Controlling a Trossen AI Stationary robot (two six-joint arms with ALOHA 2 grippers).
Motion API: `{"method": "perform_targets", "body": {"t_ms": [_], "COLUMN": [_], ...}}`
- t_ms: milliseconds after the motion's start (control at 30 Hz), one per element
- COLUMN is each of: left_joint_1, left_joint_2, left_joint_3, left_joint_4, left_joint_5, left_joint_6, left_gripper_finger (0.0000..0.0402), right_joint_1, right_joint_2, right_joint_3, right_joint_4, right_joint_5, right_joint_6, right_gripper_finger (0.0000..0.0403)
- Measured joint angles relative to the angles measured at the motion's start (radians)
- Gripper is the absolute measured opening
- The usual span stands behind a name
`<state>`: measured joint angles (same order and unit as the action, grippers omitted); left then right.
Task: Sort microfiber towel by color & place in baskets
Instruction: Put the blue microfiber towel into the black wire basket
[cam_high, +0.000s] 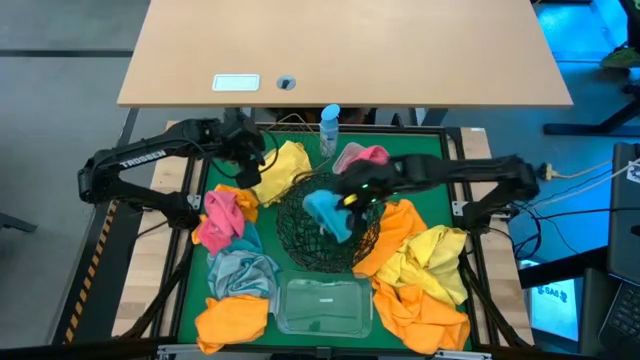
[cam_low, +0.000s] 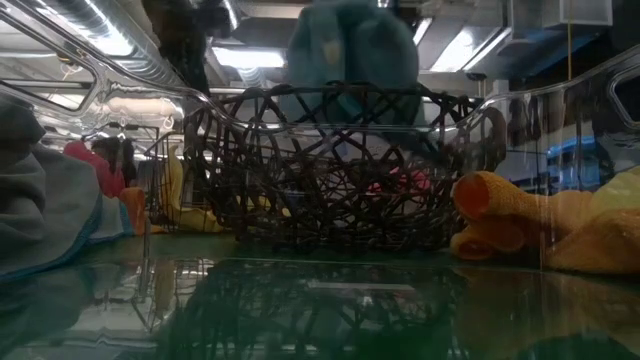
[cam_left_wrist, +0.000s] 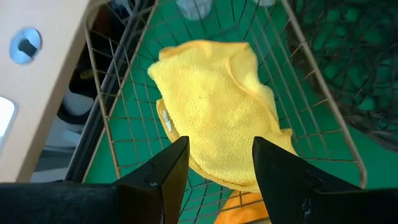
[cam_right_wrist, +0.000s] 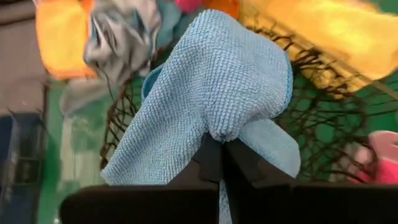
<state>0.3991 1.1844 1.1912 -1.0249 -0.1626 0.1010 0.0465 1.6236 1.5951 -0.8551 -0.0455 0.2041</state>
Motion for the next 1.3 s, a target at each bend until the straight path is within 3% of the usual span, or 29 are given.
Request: {"method": "perform_targets", "body": {"t_ms": [367,733,900,1100,1300], "left_joint_1": [-0.186,-0.516,-0.654,-0.799,-0.873], "left_joint_2": [-0.047,-0.046,-0.039,-0.038,-0.038], "left_joint_3": [0.0,0.0,-0.024,-0.163,-0.312], "left_joint_4": [-0.121,-0.172,-0.161,-0.025,0.194], "left_joint_5": [0.209,0.247,0.174,0.136,0.131], "left_joint_6": [-0.214,-0.493,-0.634,-0.782,-0.844], "left_gripper_finger": [0.0171,0.0171,0.0171,0.0171,0.0171], "right_joint_1": [-0.001,-0.001,-0.001,-0.001,-0.008], "right_joint_2": [0.186,0.228,0.228,0.22,0.216], "right_joint_3": [0.0,0.0,0.0,0.006,0.11], "right_joint_4": [0.009,0.022,0.026,-0.003,-0.149], "right_joint_5": [0.001,0.001,-0.051,-0.058,-0.051], "right_joint_6": [-0.013,-0.03,-0.031,-0.03,-0.035], "right_gripper_finger": [0.0003,0.0007,0.0065,0.0158,0.0195]}}
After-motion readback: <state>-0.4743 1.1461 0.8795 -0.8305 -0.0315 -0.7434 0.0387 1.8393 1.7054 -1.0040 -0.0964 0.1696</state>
